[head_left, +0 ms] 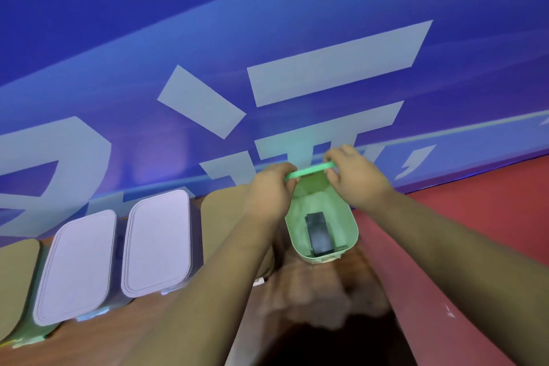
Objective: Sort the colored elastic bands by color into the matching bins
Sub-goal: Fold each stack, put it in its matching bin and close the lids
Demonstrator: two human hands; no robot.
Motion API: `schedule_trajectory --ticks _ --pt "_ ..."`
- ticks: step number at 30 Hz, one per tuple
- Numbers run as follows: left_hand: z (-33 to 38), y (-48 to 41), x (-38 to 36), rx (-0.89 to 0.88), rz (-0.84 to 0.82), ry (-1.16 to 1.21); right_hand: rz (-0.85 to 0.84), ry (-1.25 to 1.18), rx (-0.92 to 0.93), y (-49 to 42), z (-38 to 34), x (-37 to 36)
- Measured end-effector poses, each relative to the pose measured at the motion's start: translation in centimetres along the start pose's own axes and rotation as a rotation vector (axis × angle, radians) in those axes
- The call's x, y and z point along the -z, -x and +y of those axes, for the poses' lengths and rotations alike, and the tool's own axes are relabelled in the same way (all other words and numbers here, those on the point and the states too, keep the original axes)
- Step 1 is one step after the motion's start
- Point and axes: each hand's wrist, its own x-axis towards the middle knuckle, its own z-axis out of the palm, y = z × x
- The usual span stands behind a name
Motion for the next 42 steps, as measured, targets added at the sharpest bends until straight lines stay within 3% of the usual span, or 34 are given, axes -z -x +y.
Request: schedule_trajectory --ticks 17,42 --pt "-1.2 12.5 -7.3 -0.047 -0.164 -0.134 -0.219 0.074 -0.1 11.3 2.1 -6.8" --pt "-3.0 13.8 -8.0 -0.192 -0.308 -0.318 -0.31 0.121 -0.114 11.8 2.3 -6.8"
